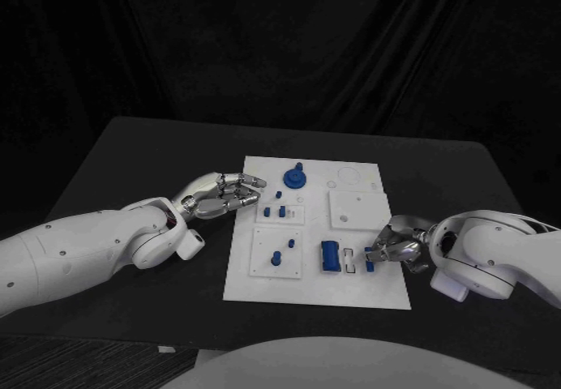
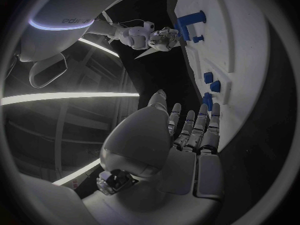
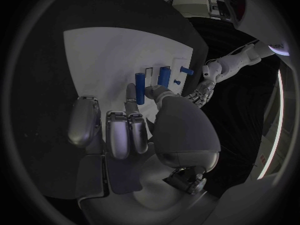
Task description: Assemble the parts on the task board
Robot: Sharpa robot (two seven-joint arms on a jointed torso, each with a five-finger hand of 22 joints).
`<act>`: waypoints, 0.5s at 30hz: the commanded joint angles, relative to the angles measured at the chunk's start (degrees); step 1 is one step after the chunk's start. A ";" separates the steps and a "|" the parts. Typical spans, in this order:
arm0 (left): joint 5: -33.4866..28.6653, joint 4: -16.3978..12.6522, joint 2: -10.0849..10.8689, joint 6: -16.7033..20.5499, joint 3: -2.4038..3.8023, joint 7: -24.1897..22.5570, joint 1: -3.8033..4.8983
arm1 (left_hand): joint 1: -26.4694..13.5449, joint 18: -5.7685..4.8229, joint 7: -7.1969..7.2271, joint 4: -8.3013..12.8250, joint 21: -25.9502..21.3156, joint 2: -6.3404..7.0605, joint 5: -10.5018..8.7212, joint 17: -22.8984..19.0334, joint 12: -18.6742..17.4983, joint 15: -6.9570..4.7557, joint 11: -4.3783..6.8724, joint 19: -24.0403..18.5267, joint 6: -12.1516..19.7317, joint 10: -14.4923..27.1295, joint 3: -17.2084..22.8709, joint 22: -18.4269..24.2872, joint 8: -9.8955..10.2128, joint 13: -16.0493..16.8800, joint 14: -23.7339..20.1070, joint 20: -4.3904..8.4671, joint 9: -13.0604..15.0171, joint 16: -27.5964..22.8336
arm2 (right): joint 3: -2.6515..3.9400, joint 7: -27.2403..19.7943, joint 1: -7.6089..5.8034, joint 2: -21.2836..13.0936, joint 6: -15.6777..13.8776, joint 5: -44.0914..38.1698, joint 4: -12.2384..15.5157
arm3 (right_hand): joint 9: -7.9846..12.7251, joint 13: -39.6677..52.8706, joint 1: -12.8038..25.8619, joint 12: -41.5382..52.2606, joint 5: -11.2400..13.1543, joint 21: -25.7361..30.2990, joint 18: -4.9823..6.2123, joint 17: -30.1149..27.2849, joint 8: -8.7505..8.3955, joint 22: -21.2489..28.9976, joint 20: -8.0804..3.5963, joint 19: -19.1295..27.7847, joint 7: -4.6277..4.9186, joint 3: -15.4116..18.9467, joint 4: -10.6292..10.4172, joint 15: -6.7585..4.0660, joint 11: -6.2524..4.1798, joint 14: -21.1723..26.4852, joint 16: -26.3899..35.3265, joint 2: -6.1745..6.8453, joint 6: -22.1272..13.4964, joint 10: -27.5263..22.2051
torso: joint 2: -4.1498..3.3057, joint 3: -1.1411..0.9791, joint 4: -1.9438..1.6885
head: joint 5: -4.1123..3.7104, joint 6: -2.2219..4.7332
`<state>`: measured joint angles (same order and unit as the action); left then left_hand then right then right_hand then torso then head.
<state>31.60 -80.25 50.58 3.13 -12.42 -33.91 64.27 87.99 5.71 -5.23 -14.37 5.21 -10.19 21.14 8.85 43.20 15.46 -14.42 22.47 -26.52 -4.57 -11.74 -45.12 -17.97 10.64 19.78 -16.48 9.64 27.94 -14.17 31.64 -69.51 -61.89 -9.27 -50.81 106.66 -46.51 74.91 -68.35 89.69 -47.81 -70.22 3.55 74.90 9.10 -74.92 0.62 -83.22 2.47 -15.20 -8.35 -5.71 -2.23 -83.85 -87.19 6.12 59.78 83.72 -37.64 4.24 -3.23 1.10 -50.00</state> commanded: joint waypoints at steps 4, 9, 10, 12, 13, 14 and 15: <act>-0.38 -0.06 -0.28 -0.41 0.05 -0.47 -0.07 | 0.38 -0.88 -0.06 0.16 0.27 -0.43 0.42 -0.04 0.37 0.26 -0.33 0.27 0.17 0.11 0.33 0.09 0.23 0.07 0.28 -0.03 -0.08 0.28 | -0.02 -0.06 -0.09 1.76 0.86 6.77 -1.22 | -0.06 15.09 1.29 0.31 1.29 0.44 0.85 5.89 0.48 -9.17 0.07 0.23 -0.19 -3.79 3.31 0.03 0.01 -4.53 0.34 -0.22 -0.27 6.28 | -0.16 -0.03 -0.14 | -0.27 0.00; -0.38 -0.08 -0.32 -0.46 0.05 -0.42 -0.07 | 0.38 -0.88 -0.06 0.16 0.27 -0.43 0.42 -0.04 0.37 0.26 -0.33 0.27 0.17 0.11 0.33 0.09 0.23 0.07 0.28 -0.03 -0.08 0.28 | -0.03 -0.26 -0.06 2.85 1.50 7.08 -2.02 | -0.12 15.09 1.88 0.31 2.26 0.60 0.87 5.71 0.59 -9.13 0.06 0.26 -0.20 -3.91 3.41 0.03 0.01 -4.50 0.40 -0.29 -0.43 6.28 | -0.18 -0.08 -0.11 | -0.22 0.00; -0.38 -0.09 -0.30 -0.49 0.05 -0.39 -0.07 | 0.38 -0.88 -0.06 0.16 0.27 -0.43 0.42 -0.04 0.37 0.26 -0.33 0.27 0.17 0.11 0.33 0.09 0.23 0.07 0.28 -0.03 -0.08 0.28 | -0.03 -0.36 -0.05 3.10 1.59 7.13 -2.21 | -0.12 15.09 2.19 0.31 2.55 0.74 0.90 5.64 0.60 -9.09 0.07 0.30 -0.18 -3.90 3.39 0.03 0.03 -4.49 0.42 -0.26 -0.52 6.28 | -0.16 -0.07 -0.06 | -0.13 0.00; -0.38 -0.11 -0.28 -0.53 0.05 -0.36 -0.07 | 0.43 -0.89 -0.07 0.21 0.28 -0.42 0.46 -0.05 0.39 0.27 -0.35 0.27 0.13 0.12 0.36 0.10 0.21 0.07 0.29 -0.03 -0.07 0.30 | -0.03 -0.48 -0.04 3.35 1.57 7.17 -2.39 | -0.12 15.09 2.29 0.31 2.64 0.80 0.91 5.58 0.61 -9.08 0.07 0.32 -0.18 -3.90 3.40 0.04 0.03 -4.48 0.44 -0.23 -0.55 6.28 | -0.15 -0.05 -0.02 | -0.06 0.00; -0.38 -0.12 -0.27 -0.55 0.05 -0.33 -0.07 | 0.43 -0.89 -0.07 0.21 0.28 -0.42 0.46 -0.05 0.39 0.27 -0.35 0.27 0.13 0.12 0.36 0.10 0.21 0.07 0.29 -0.03 -0.07 0.30 | -0.03 -0.57 -0.04 3.50 1.54 7.19 -2.49 | -0.13 15.09 2.41 0.31 2.91 0.83 0.91 5.52 0.63 -9.07 0.07 0.32 -0.19 -3.92 3.45 0.04 0.03 -4.47 0.46 -0.24 -0.60 6.28 | -0.14 -0.03 0.01 | -0.02 0.00; -0.38 -0.12 -0.27 -0.58 0.05 -0.30 -0.07 | 0.43 -0.89 -0.07 0.21 0.28 -0.42 0.46 -0.05 0.39 0.27 -0.35 0.27 0.13 0.12 0.36 0.10 0.21 0.07 0.29 -0.03 -0.07 0.30 | -0.03 -0.65 -0.03 3.61 1.49 7.20 -2.58 | -0.13 15.09 2.44 0.31 2.98 0.85 0.91 5.51 0.64 -9.07 0.07 0.33 -0.19 -3.93 3.46 0.04 0.03 -4.47 0.47 -0.25 -0.61 6.28 | -0.14 -0.03 0.03 | -0.01 0.00; -0.38 -0.12 -0.27 -0.61 0.05 -0.28 -0.07 | 0.46 -0.90 -0.08 0.23 0.28 -0.42 0.49 -0.05 0.39 0.27 -0.36 0.27 0.15 0.12 0.37 0.10 0.23 0.07 0.29 -0.03 -0.08 0.30 | -0.03 -0.76 -0.03 3.75 1.42 7.22 -2.68 | -0.17 15.09 2.88 0.31 5.00 0.91 0.91 5.47 0.77 -9.06 0.07 0.32 -0.24 -3.94 3.62 0.04 0.00 -4.47 0.48 -0.37 -0.72 6.28 | -0.15 -0.03 0.04 | 0.02 0.00</act>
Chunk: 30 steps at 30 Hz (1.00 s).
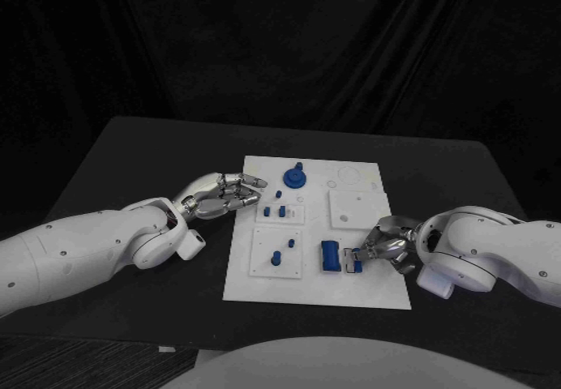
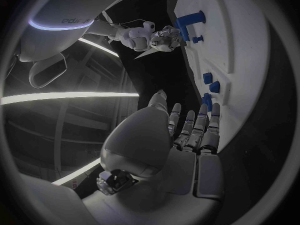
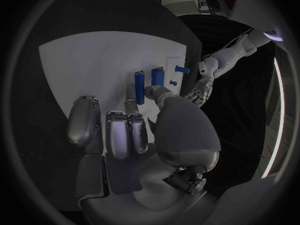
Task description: Assemble the parts on the task board
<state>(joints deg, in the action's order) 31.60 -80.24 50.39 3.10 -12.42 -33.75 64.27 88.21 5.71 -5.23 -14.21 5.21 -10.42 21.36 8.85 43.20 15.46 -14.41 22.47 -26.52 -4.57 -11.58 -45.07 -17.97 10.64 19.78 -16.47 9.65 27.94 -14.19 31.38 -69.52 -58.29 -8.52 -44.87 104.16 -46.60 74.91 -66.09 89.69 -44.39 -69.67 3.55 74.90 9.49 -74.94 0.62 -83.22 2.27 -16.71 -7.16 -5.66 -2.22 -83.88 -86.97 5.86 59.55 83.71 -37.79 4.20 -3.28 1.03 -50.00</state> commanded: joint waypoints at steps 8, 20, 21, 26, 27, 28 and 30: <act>-0.38 -0.24 -0.07 -0.51 0.05 -0.27 -0.07 | 0.26 -0.91 -0.09 0.11 0.28 -0.19 0.31 -0.05 0.41 0.29 -0.37 0.26 0.12 0.12 0.23 0.06 0.21 0.07 0.30 -0.03 -0.08 0.31 | -0.01 -0.88 0.00 1.08 1.75 -0.60 -1.20 | -0.03 15.09 1.96 0.31 6.16 1.09 1.04 4.92 0.56 -8.87 0.10 0.49 0.02 -2.25 2.74 0.02 0.05 -4.35 0.44 -0.29 -1.02 6.29 | -0.04 -0.02 0.11 | 0.10 0.00; -0.38 -0.12 -0.21 -0.70 0.05 -0.06 -0.08 | 0.28 -0.92 -0.11 0.12 0.27 -0.20 0.32 -0.06 0.42 0.30 -0.39 0.25 0.12 0.12 0.24 0.07 0.22 0.07 0.30 -0.03 -0.08 0.32 | -0.01 -0.55 0.39 1.89 2.79 -1.78 -2.02 | 0.71 15.09 6.47 0.31 24.28 2.03 1.15 4.29 0.70 -8.70 0.46 0.57 0.46 1.28 0.45 0.41 0.50 -4.26 0.66 -0.42 -1.71 6.29 | 0.00 0.01 0.12 | 0.23 0.00; -0.38 -0.10 -0.21 -0.72 0.05 -0.05 -0.08 | 0.28 -0.93 -0.13 0.13 0.26 -0.20 0.33 -0.06 0.43 0.32 -0.41 0.23 0.11 0.12 0.25 0.07 0.21 0.07 0.31 -0.03 -0.08 0.33 | -0.01 -0.55 0.40 1.92 2.79 -1.80 -2.04 | 0.72 15.09 6.59 0.31 24.78 2.09 1.16 4.31 0.76 -8.69 0.47 0.57 0.45 1.46 0.38 0.41 0.50 -4.26 0.65 -0.42 -1.69 6.29 | 0.00 0.00 0.14 | 0.26 0.00; -0.38 -0.03 -0.23 -0.78 0.05 -0.01 -0.10 | 0.30 -0.94 -0.15 0.14 0.26 -0.21 0.34 -0.06 0.44 0.33 -0.42 0.23 0.13 0.12 0.26 0.07 0.23 0.07 0.32 -0.03 -0.09 0.34 | -0.01 -0.24 0.45 1.95 3.02 -2.38 -2.06 | 0.78 15.09 7.69 0.31 26.04 2.21 1.17 4.22 1.09 -8.69 0.49 0.54 0.51 2.93 -0.27 0.44 0.55 -4.25 0.66 -0.22 -1.73 6.29 | 0.04 -0.02 0.10 | 0.22 0.00; -0.38 -0.02 -0.23 -0.79 0.05 0.00 -0.10 | 0.30 -0.94 -0.15 0.14 0.26 -0.21 0.34 -0.06 0.44 0.33 -0.42 0.23 0.13 0.12 0.26 0.07 0.23 0.07 0.32 -0.03 -0.09 0.34 | -0.01 -0.20 0.46 1.94 3.02 -2.45 -2.05 | 0.83 15.09 8.58 0.31 27.91 2.26 1.16 4.21 1.33 -8.69 0.51 0.52 0.50 3.89 -0.91 0.47 0.55 -4.25 0.66 -0.22 -1.76 6.29 | 0.05 -0.02 0.09 | 0.23 0.00; -0.38 -0.01 -0.23 -0.80 0.05 0.02 -0.11 | 0.30 -0.94 -0.15 0.14 0.26 -0.21 0.34 -0.06 0.44 0.33 -0.42 0.23 0.13 0.12 0.26 0.07 0.23 0.07 0.32 -0.03 -0.09 0.34 | -0.01 -0.17 0.47 1.93 3.00 -2.51 -2.03 | 0.88 15.09 9.11 0.31 29.17 2.35 1.18 4.19 1.55 -8.68 0.50 0.52 0.45 4.54 -1.36 0.44 0.51 -4.25 0.66 -0.35 -1.80 6.29 | 0.05 -0.03 0.10 | 0.22 0.00; -0.38 0.01 -0.24 -0.85 0.05 0.06 -0.12 | 0.30 -0.94 -0.15 0.14 0.26 -0.21 0.34 -0.06 0.44 0.33 -0.42 0.23 0.13 0.12 0.26 0.07 0.23 0.07 0.32 -0.03 -0.09 0.34 | -0.01 -0.15 0.48 1.84 2.83 -2.61 -1.98 | 0.89 15.09 9.71 0.31 30.76 2.38 1.19 4.12 1.92 -8.69 0.47 0.49 0.36 5.43 -1.86 0.38 0.44 -4.24 0.68 -0.45 -1.76 6.29 | 0.06 -0.04 0.13 | 0.25 0.00</act>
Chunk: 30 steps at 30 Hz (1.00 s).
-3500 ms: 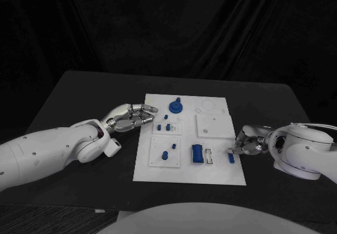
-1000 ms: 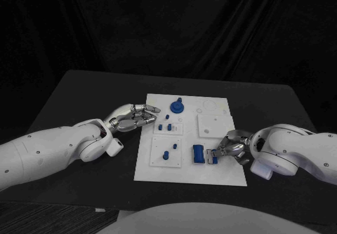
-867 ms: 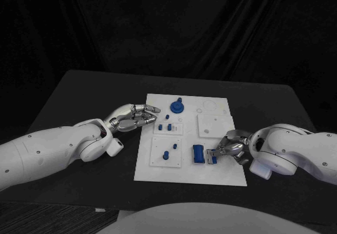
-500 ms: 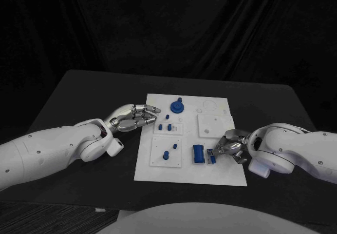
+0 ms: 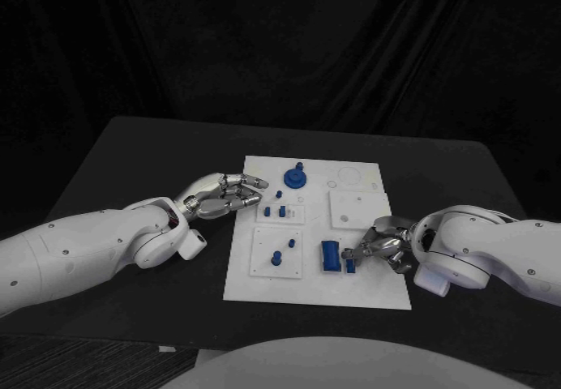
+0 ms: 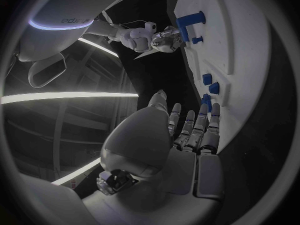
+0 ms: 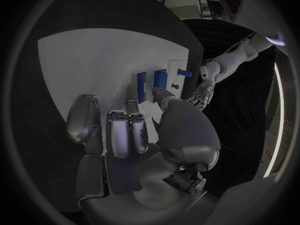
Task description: Assemble the parts on the task board
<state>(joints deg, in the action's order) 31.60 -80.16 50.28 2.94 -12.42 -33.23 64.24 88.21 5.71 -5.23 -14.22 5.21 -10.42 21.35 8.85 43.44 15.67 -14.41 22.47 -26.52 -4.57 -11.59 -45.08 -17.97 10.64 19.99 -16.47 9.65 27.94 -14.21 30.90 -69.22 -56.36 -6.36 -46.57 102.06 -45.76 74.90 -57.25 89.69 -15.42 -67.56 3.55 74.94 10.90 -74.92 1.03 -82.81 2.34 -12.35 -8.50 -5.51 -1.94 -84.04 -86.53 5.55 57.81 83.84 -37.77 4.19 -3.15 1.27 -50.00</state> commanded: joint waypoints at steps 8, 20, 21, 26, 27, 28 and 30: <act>-0.38 -0.07 0.01 -0.81 0.05 -0.49 -0.18 | 0.31 -0.95 -0.18 0.16 0.26 -0.23 0.37 -0.06 0.22 0.14 -0.44 0.21 0.09 0.12 0.28 0.09 0.20 0.07 0.12 -0.04 -0.09 0.36 | 0.00 -1.73 0.20 -1.52 -2.50 -2.13 0.74 | 0.06 15.10 2.81 0.31 3.76 0.64 1.24 4.04 1.76 -8.67 -0.09 0.08 0.02 3.51 -2.73 0.06 -0.05 -4.08 0.23 -1.01 0.05 6.16 | 0.09 -0.01 0.00 | 0.18 0.00; -0.38 -1.16 1.37 1.14 0.06 -2.59 -0.25 | 0.28 -1.02 -0.38 0.16 0.28 -0.22 0.36 -0.07 0.38 0.21 -0.52 0.22 -0.24 0.05 0.28 0.12 0.07 0.08 0.22 -0.03 -0.04 0.50 | -0.01 -20.23 0.48 -6.16 -24.54 -7.64 2.57 | -3.60 15.10 5.37 0.31 4.88 5.03 1.96 -2.06 9.05 -7.50 -0.91 1.46 -1.50 10.81 -8.24 -1.01 -1.35 -2.78 2.83 -0.80 1.17 6.16 | 0.11 -0.04 0.04 | -0.27 0.00; -0.38 -1.47 1.61 1.76 0.07 -3.15 -0.25 | 0.17 -1.03 -0.46 0.06 0.32 -0.08 0.29 -0.07 0.53 0.17 -0.52 0.27 -0.53 -0.03 0.16 0.12 -0.05 0.11 0.27 -0.01 0.00 0.59 | -0.01 -23.65 0.49 -6.66 -28.46 -7.34 2.48 | -3.53 14.72 6.90 -0.14 2.31 11.31 2.97 -8.17 9.71 -5.57 -0.96 3.58 -1.48 13.58 -8.24 -0.92 -1.38 -1.48 6.06 -2.00 0.50 5.95 | 0.10 -0.04 0.06 | -0.47 0.00; -0.38 -2.21 1.84 4.89 0.08 -6.05 -0.20 | -0.28 0.01 -0.75 -1.12 0.52 0.75 0.23 -0.51 1.29 -2.03 1.32 0.44 -1.79 0.18 -0.67 0.24 -0.59 0.12 -2.00 0.33 0.12 0.06 | -0.01 -35.86 0.51 -8.01 -40.28 -2.03 1.54 | 0.14 -1.60 9.02 -20.71 0.25 40.56 6.80 -40.84 8.77 6.28 0.27 12.23 -0.25 19.29 -7.91 0.41 -0.07 6.62 29.03 -5.41 -0.90 -3.23 | 0.21 -0.05 0.14 | -1.45 0.00; -0.38 -2.22 1.76 5.47 0.09 -6.69 -0.18 | -0.24 0.41 -0.81 -1.47 0.66 0.91 0.19 -0.57 1.43 -2.54 1.89 0.59 -2.01 0.24 -0.82 0.23 -0.66 0.11 -2.41 0.41 0.12 0.02 | -0.01 -38.31 0.52 -8.13 -41.91 -0.33 1.14 | 1.02 -8.30 9.59 -29.41 -0.05 43.19 7.05 -47.78 8.50 8.41 0.66 12.94 0.11 20.27 -7.77 1.17 0.53 8.29 35.63 -5.95 -0.96 -7.01 | 0.23 -0.03 0.14 | -1.67 0.00; -0.38 -2.22 1.68 6.00 0.09 -7.29 -0.16 | -0.31 0.82 -0.69 -1.98 0.72 1.06 0.13 -0.65 1.60 -3.22 2.04 0.57 -2.15 0.31 -1.07 0.27 -0.67 0.08 -3.07 0.45 0.09 -0.08 | -0.01 -40.69 0.53 -8.17 -43.14 1.52 0.70 | 2.56 -18.06 9.47 -42.04 0.05 46.71 6.77 -50.03 7.64 11.44 1.76 13.82 1.02 21.36 -7.91 1.87 1.58 9.18 40.73 -6.49 -1.77 -12.55 | 0.30 -0.01 0.14 | -1.78 0.00; -0.38 -2.16 1.52 6.76 0.09 -8.50 -0.14 | -0.58 1.31 -0.67 -2.33 0.52 1.24 -0.05 -0.83 1.79 -4.20 2.42 0.04 -2.33 0.48 -1.53 0.43 -0.71 0.00 -4.53 0.58 0.06 -0.41 | -0.01 -46.15 0.83 -8.03 -44.84 6.37 -0.28 | 6.83 -27.69 8.74 -54.09 1.38 54.04 6.57 -54.38 5.45 18.12 4.07 16.04 3.29 23.64 -8.23 4.59 3.72 12.04 51.45 -7.51 -3.56 -19.26 | 0.75 0.02 0.27 | -1.85 0.00</act>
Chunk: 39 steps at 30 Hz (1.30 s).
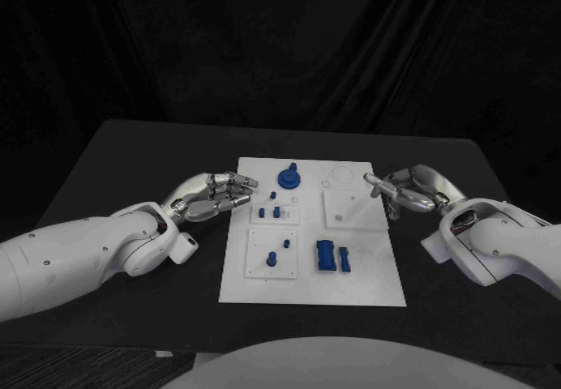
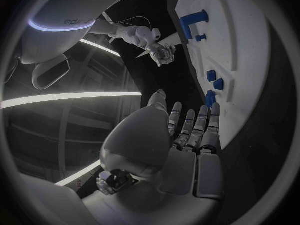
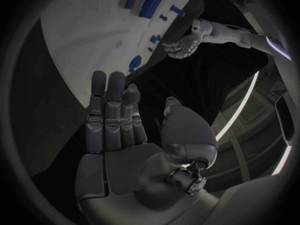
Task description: Assemble the parts on the task board
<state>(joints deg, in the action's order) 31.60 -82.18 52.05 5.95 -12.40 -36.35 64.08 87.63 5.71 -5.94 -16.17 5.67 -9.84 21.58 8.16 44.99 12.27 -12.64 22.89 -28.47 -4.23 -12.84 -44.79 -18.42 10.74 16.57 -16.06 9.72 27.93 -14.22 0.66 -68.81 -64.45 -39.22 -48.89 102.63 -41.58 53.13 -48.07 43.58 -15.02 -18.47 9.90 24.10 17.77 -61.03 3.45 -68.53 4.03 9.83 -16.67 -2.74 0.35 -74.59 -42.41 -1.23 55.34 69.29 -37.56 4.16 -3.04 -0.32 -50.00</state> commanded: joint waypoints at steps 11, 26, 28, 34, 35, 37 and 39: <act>-0.38 0.87 -1.89 4.08 0.06 -7.38 0.00 | -0.21 2.21 -0.29 -0.33 -1.44 0.62 -0.58 -1.35 -1.35 -2.87 2.91 -3.67 -0.50 1.85 -1.17 1.02 -0.35 -2.24 -7.26 0.32 -0.12 -4.46 | -0.01 -25.56 3.44 0.63 -13.87 16.49 -4.15 | 12.97 -23.18 -2.14 -19.43 -0.78 14.99 0.48 -15.31 -3.24 21.85 9.13 12.34 4.04 0.25 -0.24 9.02 7.75 13.87 26.59 2.15 -3.49 -16.74 | 3.31 -0.31 0.66 | -0.42 0.00; -6.92 -0.84 -3.10 10.83 2.71 -0.13 -0.86 | -46.45 -1.11 5.94 8.29 -5.67 5.48 -11.60 -8.16 -24.58 -7.88 7.92 -13.84 14.93 4.23 6.47 24.33 9.66 -10.74 -12.47 8.91 -5.22 -17.20 | 3.11 -24.07 4.98 5.28 -10.05 21.76 -6.48 | 41.58 -53.13 43.32 -43.58 15.02 18.47 -9.90 -24.10 -17.77 61.03 -3.45 63.25 -4.03 -9.83 16.67 2.74 -0.35 68.92 42.41 1.23 -50.51 -64.37 | 3.77 -1.22 1.22 | -0.27 3.84; -9.61 -1.60 -3.56 13.81 3.77 0.60 -1.19 | -49.21 -1.19 5.94 8.78 -5.67 5.78 -12.26 -8.16 -25.96 -8.18 8.22 -14.36 15.84 4.23 6.96 25.70 10.23 -10.74 -16.57 9.43 -5.51 -17.91 | 4.33 -24.77 5.38 6.87 -9.48 24.74 -7.16 | 41.58 -53.13 48.07 -43.58 15.02 18.47 -9.90 -24.10 -17.77 61.03 -3.45 68.53 -4.03 -9.83 16.67 2.74 -0.35 70.41 42.41 1.23 -55.34 -69.29 | 4.10 -1.60 1.45 | -0.19 5.33; -20.25 -4.59 -5.40 25.59 7.94 3.48 -2.51 | -58.12 -5.71 5.94 10.43 -5.67 9.84 -14.44 -8.16 -30.36 -12.27 12.64 -16.28 18.77 4.23 8.39 30.13 12.14 -10.74 -16.57 11.07 -9.72 -20.24 | 9.15 -27.54 6.97 13.15 -7.25 36.50 -9.85 | 41.58 -53.13 48.07 -43.58 15.02 18.47 -9.90 -24.10 -17.77 61.03 -3.45 68.53 -4.03 -9.83 16.67 2.74 -0.35 74.59 42.41 1.23 -55.34 -69.29 | 5.35 -3.00 2.32 | 0.09 10.97; -21.72 -5.00 -5.65 27.22 8.52 3.88 -2.69 | -59.33 -5.71 5.94 10.63 -5.67 9.84 -14.72 -8.16 -30.96 -12.27 12.64 -16.50 19.18 4.23 8.59 30.73 12.39 -10.74 -16.57 11.29 -9.72 -20.55 | 9.81 -27.92 7.19 14.01 -6.94 38.11 -10.21 | 41.58 -53.13 48.07 -43.58 15.02 18.47 -9.90 -24.10 -17.77 61.03 -3.45 68.53 -4.03 -9.83 16.67 2.74 -0.35 74.59 42.41 1.23 -55.34 -69.29 | 5.50 -3.17 2.43 | 0.13 11.67; -24.37 -5.75 -6.11 30.16 9.56 4.60 -3.02 | -61.62 -5.71 5.94 11.03 -5.67 9.84 -15.27 -8.16 -32.11 -12.27 12.64 -16.94 19.92 4.23 12.84 31.87 12.87 -10.74 -16.57 11.72 -9.72 -21.16 | 11.00 -28.60 7.59 15.56 -6.39 41.03 -10.88 | 41.58 -53.13 48.07 -43.58 15.02 18.47 -9.90 -24.10 -17.77 61.03 -3.45 68.53 -4.03 -9.83 16.67 2.74 -0.35 74.59 42.41 1.23 -55.34 -69.29 | 5.78 -3.48 2.62 | 0.19 12.90; -26.62 -6.38 -6.50 32.64 10.44 5.21 -3.30 | -63.67 -5.71 5.94 11.61 -5.67 9.84 -15.78 -8.16 -33.11 -12.27 12.64 -17.36 20.62 4.23 12.84 32.89 13.32 -10.74 -16.57 16.06 -9.72 -21.67 | 12.01 -29.18 7.92 16.88 -5.92 43.50 -11.44 | 41.58 -53.13 48.07 -43.58 15.02 18.47 -9.90 -24.10 -17.77 61.03 -3.45 68.53 -4.03 -9.83 16.67 2.74 -0.35 74.59 42.41 1.23 -55.34 -69.29 | 6.00 -3.73 2.78 | 0.24 13.91</act>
<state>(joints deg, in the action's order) 13.19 -88.14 45.70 29.66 -2.04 -33.25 60.99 32.42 1.34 -0.14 -6.19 0.40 -0.96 7.85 0.30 16.07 1.06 -1.62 7.41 -10.69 0.01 -3.77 -16.10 -6.90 0.54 0.60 -5.10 1.03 8.44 -2.29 -25.68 -61.17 -47.76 -47.46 -13.83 91.54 -0.05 0.05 -0.35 0.20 -0.20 -0.20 0.41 0.05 0.20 -0.05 0.01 -0.31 0.00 0.00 -0.15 0.00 0.01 -0.31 -0.21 0.07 0.19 0.20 -32.15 1.10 -0.68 -0.13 -37.25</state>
